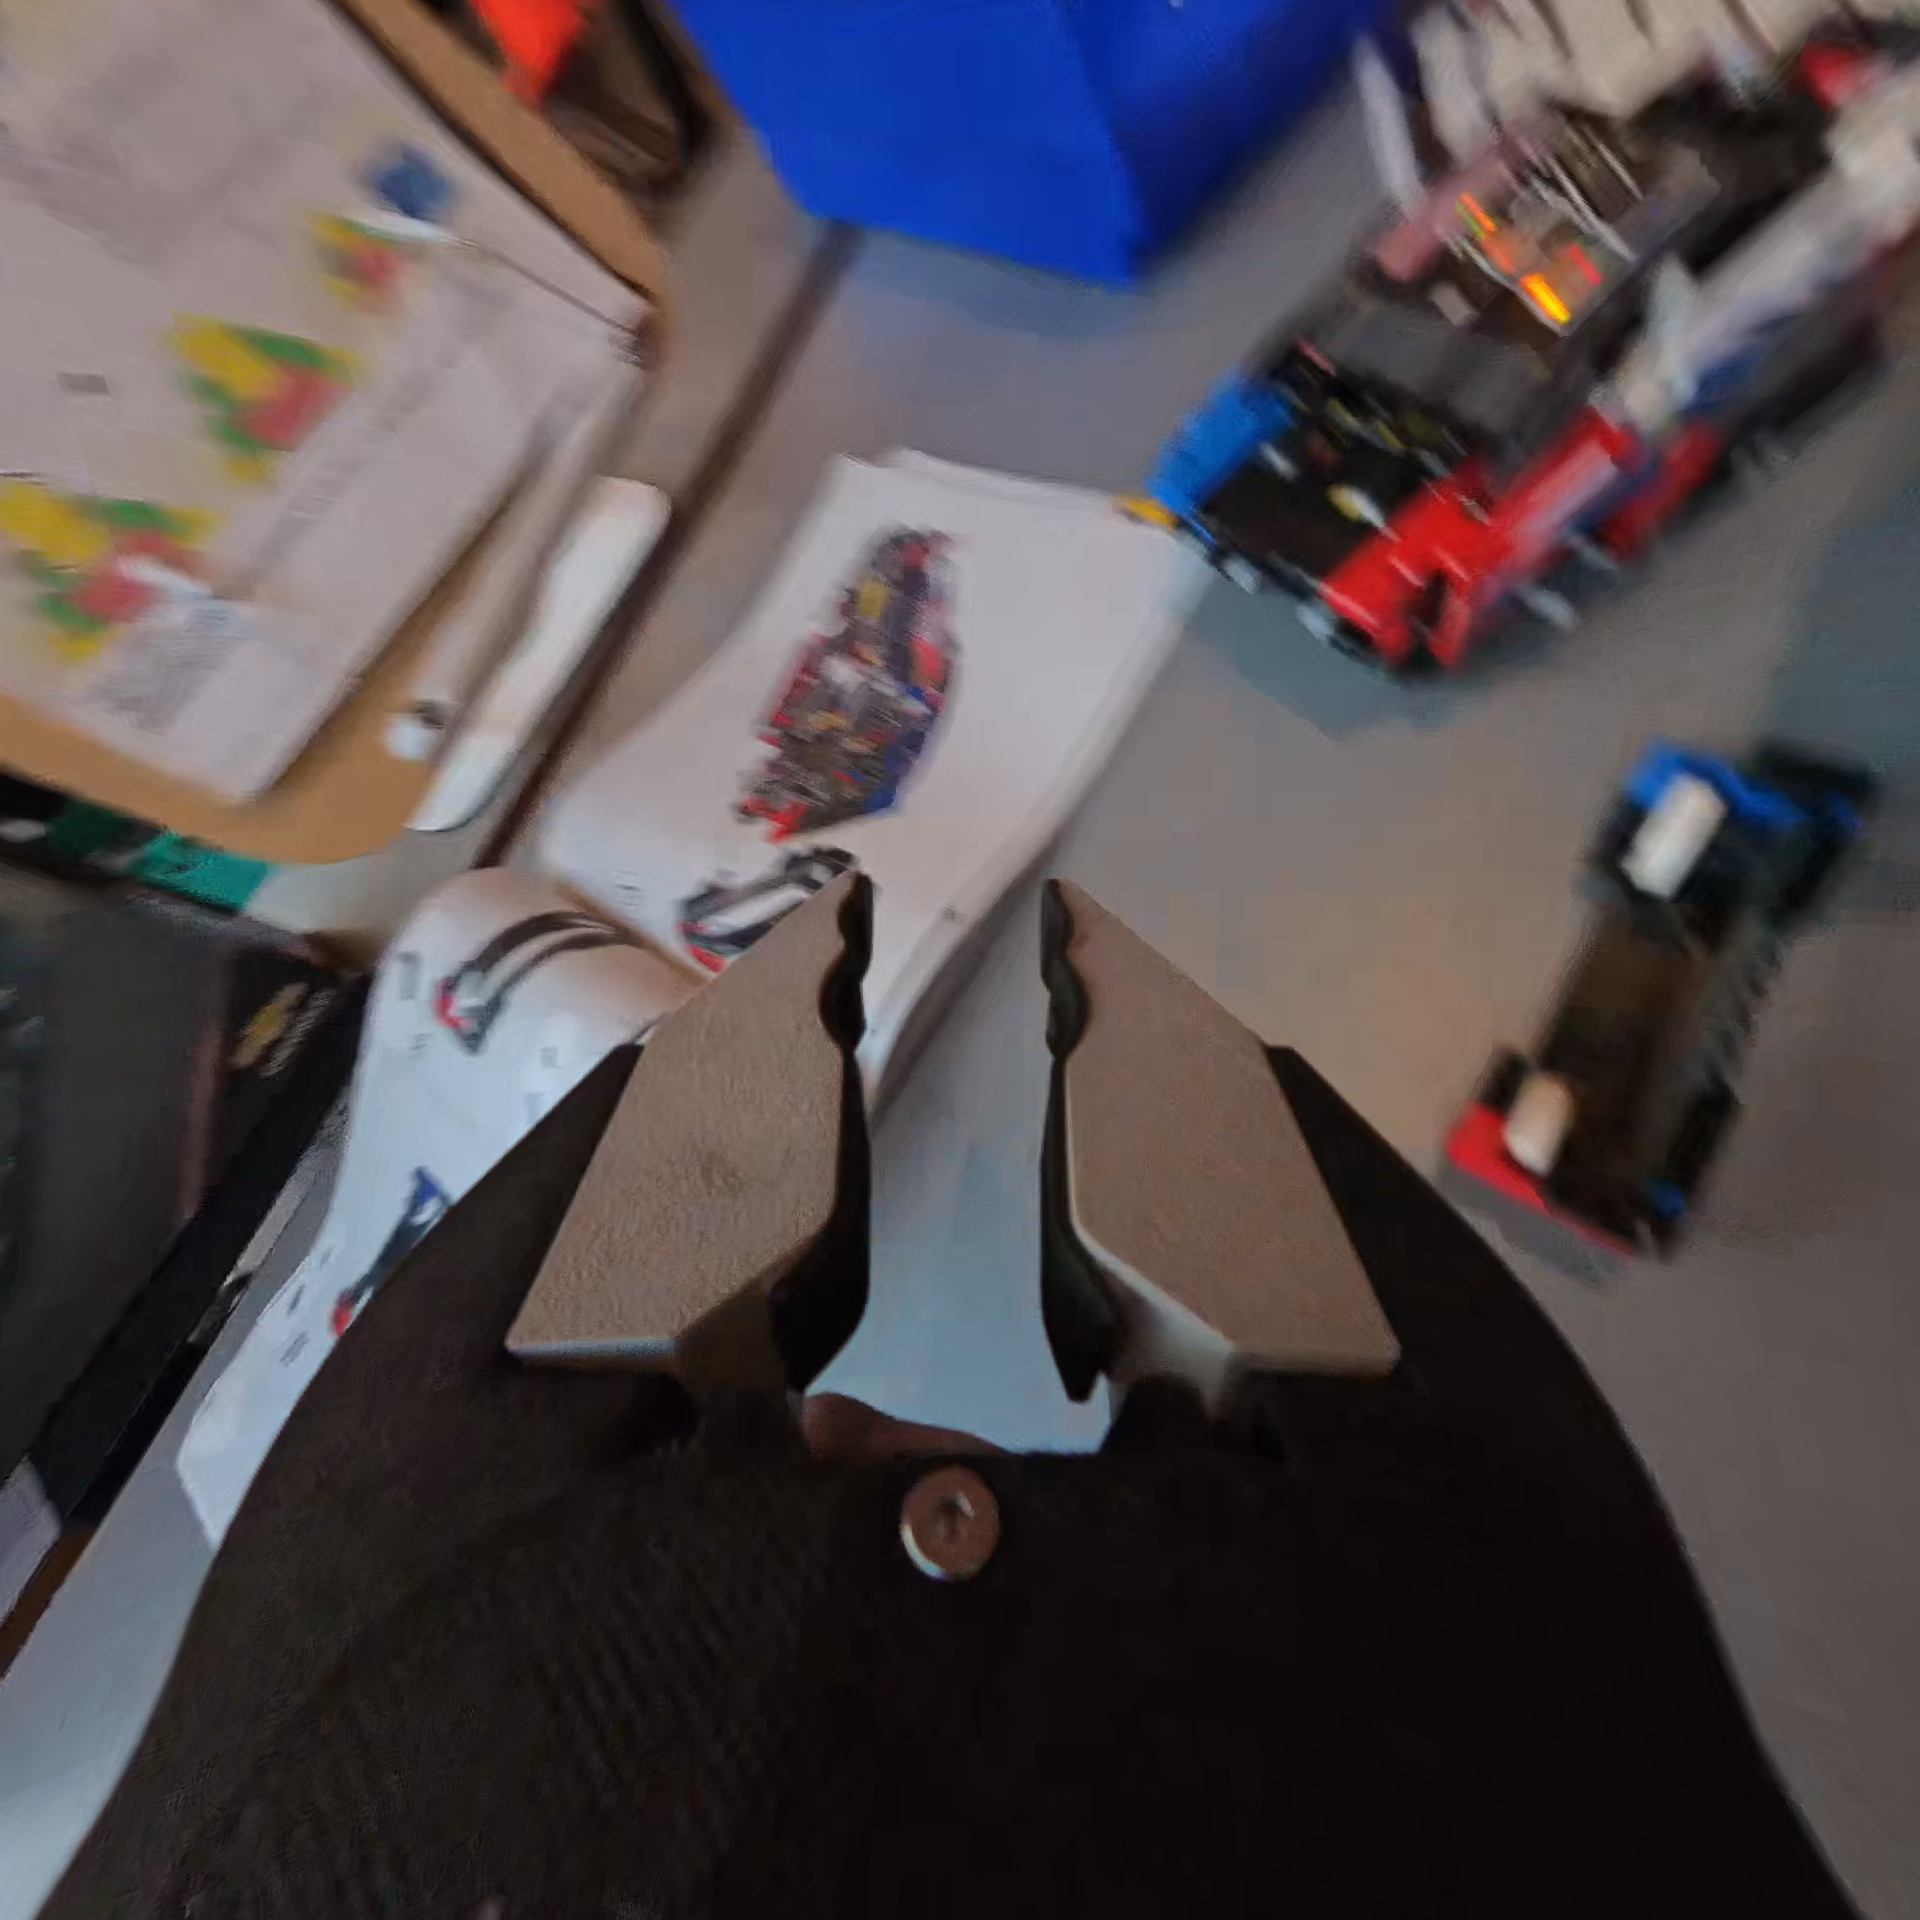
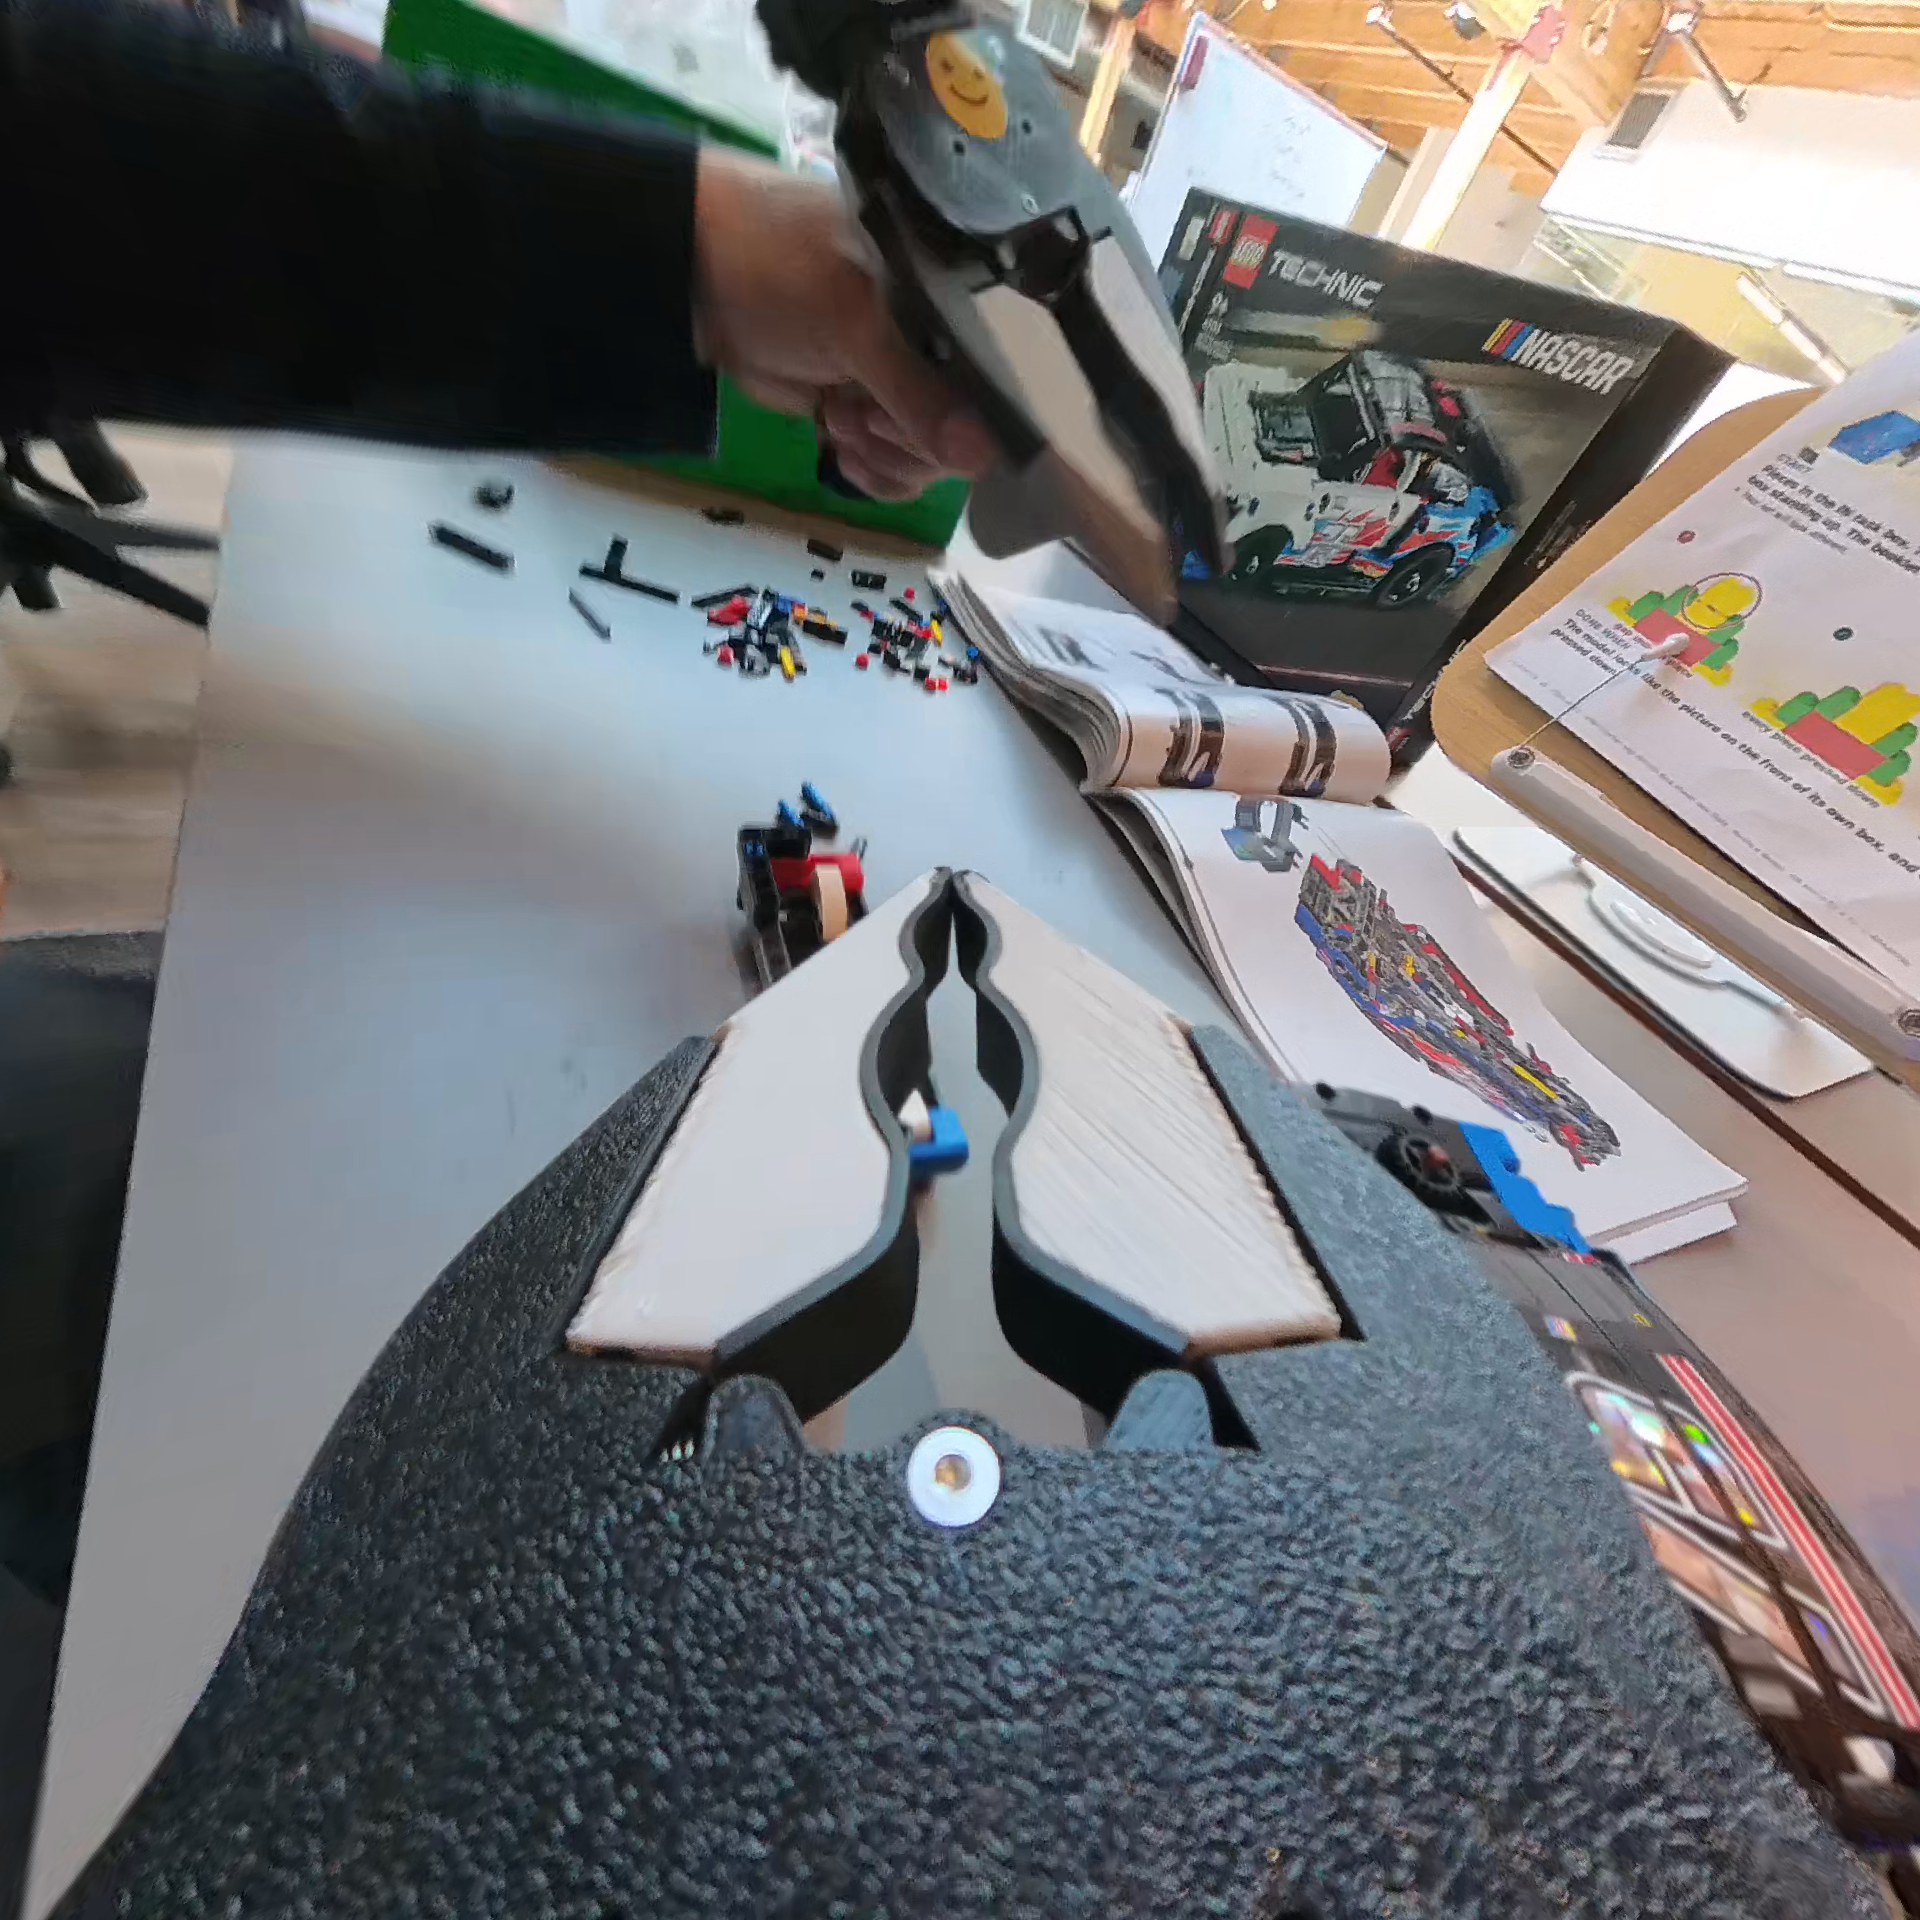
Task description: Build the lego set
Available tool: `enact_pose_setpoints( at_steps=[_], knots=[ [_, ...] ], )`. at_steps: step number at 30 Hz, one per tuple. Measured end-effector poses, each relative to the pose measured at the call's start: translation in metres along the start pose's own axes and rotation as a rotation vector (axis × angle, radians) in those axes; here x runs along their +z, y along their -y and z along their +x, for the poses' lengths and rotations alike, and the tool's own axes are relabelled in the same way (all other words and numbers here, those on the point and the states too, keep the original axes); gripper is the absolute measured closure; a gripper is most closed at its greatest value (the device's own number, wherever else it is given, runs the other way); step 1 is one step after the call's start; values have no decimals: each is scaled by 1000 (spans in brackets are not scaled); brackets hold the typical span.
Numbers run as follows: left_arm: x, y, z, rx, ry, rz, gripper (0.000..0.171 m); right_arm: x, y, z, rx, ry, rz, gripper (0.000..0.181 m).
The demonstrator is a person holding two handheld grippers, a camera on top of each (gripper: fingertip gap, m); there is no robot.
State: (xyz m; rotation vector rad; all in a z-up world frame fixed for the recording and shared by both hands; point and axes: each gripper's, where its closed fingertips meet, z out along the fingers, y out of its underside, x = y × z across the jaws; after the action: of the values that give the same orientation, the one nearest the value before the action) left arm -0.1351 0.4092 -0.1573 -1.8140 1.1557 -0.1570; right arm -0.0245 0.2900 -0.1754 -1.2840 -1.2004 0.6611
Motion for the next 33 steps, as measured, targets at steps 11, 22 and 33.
enact_pose_setpoints(
  at_steps=[11,22,33],
  knots=[
    [-16,-3,-112,-598,590,396,120,76,134,74,65,-99,152,163],
    [-42,-46,-122,-712,574,388,128,129,60,75,93,-32,56,164],
    [-19,-56,-112,-665,608,270,137,135,36,48,178,87,12,165]
  ],
)
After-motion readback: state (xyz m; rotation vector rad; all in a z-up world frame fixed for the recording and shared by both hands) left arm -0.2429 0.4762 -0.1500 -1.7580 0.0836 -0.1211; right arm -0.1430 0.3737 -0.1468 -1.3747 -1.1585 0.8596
